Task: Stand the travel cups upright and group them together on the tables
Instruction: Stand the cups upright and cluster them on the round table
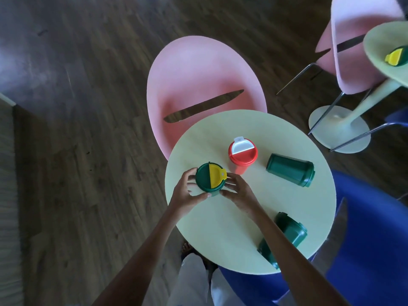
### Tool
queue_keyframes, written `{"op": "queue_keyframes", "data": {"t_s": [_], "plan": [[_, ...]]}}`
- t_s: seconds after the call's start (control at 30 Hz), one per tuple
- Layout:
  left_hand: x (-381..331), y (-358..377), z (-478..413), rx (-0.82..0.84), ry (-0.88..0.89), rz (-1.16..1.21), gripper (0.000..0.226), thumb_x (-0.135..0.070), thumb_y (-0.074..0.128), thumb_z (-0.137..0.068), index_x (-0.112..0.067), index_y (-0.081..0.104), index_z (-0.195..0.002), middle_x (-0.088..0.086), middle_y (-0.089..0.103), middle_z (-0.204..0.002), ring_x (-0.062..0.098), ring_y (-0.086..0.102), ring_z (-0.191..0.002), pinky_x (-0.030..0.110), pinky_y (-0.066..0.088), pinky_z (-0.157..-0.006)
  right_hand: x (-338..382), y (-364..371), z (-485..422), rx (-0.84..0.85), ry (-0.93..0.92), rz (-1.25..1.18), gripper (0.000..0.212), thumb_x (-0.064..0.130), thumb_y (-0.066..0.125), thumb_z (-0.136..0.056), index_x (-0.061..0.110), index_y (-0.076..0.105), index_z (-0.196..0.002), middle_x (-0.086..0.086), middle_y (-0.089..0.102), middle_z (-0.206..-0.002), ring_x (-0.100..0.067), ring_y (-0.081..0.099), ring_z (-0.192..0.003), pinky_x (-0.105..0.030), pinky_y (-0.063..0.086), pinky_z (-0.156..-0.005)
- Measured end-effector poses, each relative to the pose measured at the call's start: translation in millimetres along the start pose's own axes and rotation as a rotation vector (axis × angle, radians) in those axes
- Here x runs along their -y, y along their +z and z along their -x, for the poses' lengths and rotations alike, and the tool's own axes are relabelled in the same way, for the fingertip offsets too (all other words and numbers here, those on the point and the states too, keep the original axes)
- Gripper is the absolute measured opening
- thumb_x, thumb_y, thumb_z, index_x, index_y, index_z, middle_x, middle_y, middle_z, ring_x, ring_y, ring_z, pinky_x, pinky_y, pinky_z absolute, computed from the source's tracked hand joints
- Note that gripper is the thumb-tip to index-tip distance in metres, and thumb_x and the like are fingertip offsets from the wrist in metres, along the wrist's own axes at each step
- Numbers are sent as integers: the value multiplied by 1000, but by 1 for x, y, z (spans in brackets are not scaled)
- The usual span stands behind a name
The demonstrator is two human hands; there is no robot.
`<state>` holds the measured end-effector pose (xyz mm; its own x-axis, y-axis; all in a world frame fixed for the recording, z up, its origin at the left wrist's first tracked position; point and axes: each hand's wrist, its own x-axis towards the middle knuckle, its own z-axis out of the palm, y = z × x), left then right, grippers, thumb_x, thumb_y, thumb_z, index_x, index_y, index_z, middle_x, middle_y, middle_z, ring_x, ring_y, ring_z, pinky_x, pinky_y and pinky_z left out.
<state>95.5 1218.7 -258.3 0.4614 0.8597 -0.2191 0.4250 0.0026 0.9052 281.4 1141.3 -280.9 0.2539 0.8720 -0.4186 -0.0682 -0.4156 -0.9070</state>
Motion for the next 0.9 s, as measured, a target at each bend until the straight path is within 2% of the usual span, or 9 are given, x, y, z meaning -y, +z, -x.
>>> {"op": "queue_keyframes", "data": {"t_s": [0.07, 0.13, 0.23, 0.33, 0.47, 0.57, 0.7, 0.8, 0.9], "plan": [[1, 8, 11, -80, -112, 9, 71, -25, 85, -68, -22, 44, -127, -12, 61, -109, -1, 61, -96, 16, 50, -75, 5, -7, 13, -67, -18, 8, 47, 5, 70, -82, 14, 51, -124, -10, 61, -118, -23, 60, -112, -34, 51, -94], [4, 23, 25, -137, -205, 8, 60, -27, 81, -73, -18, 47, -122, -2, 63, -106, 2, 62, -88, 11, 47, -68, 13, -18, 31, -157, -50, -18, 40, 7, 67, -85, 14, 54, -122, -8, 63, -111, -20, 62, -103, -30, 52, -89], [7, 53, 43, -83, -262, 12, 42, -25, 74, -80, -16, 52, -114, 5, 66, -104, 0, 61, -82, 4, 44, -61, 18, -40, 70, -295, -107, -58, 31, 9, 64, -88, 20, 57, -116, -4, 66, -107, -14, 64, -97, -26, 53, -85], [-4, 89, 44, 120, -223, -24, 30, -24, 72, -82, -19, 57, -107, 4, 67, -102, 1, 61, -83, 4, 44, -64, 6, -64, 114, -460, -112, -37, 26, 11, 63, -89, 21, 59, -112, -4, 68, -104, -12, 64, -94, -23, 52, -83], [-29, 138, 34, 457, -168, -64, 41, -28, 70, -84, -11, 55, -119, 4, 62, -106, 8, 60, -88, 2, 43, -64, -25, -91, 159, -690, -21, 12, 22, 14, 65, -87, 24, 60, -107, 1, 69, -98, -4, 64, -91, -15, 49, -75], [-41, 168, 27, 663, -194, -148, 44, -34, 70, -84, -13, 52, -118, 0, 60, -104, 12, 58, -94, 11, 44, -70, -51, -102, 172, -818, 148, 28, 28, 24, 68, -85, 20, 58, -111, 3, 64, -100, -12, 62, -96, -18, 47, -75], [-36, 190, 16, 748, -280, -206, 54, -53, 72, -71, -21, 53, -110, -5, 63, -107, 14, 61, -99, 30, 50, -84, -76, -108, 168, -703, 401, -31, 51, 37, 65, -86, 14, 48, -128, -4, 61, -109, -19, 60, -98, -31, 46, -82], [-31, 194, 11, 735, -357, -144, 56, -49, 77, -67, -23, 52, -110, -2, 63, -110, 16, 63, -100, 40, 53, -90, -86, -104, 163, -595, 415, -120, 53, 39, 65, -85, 16, 45, -129, -1, 63, -109, -21, 62, -102, -39, 51, -89], [-31, 192, 10, 725, -368, -110, 56, -44, 81, -65, -22, 54, -109, 2, 65, -108, 18, 66, -97, 41, 55, -89, -84, -100, 160, -571, 368, -317, 52, 31, 70, -83, 14, 46, -125, -7, 63, -107, -20, 65, -99, -41, 56, -85]]}}
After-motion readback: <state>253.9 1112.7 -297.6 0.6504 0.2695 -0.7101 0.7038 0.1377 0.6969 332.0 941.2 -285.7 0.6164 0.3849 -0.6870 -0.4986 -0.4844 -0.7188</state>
